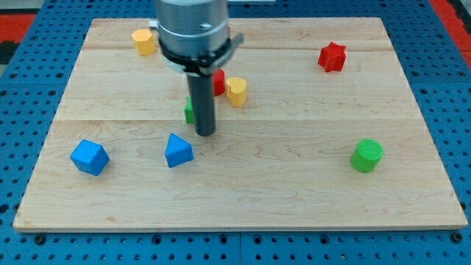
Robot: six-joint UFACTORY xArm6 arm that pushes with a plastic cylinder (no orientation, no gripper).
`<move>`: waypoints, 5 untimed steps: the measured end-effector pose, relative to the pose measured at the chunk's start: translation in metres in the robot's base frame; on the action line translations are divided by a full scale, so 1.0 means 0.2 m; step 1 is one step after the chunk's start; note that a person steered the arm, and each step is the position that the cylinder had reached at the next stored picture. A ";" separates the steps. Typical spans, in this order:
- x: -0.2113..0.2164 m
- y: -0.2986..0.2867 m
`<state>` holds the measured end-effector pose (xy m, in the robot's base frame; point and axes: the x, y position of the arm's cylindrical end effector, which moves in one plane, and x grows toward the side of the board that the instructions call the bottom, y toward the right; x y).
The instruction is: Slide the green star into red circle
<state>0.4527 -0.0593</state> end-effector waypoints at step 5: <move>-0.14 -0.30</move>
<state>0.4252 -0.1200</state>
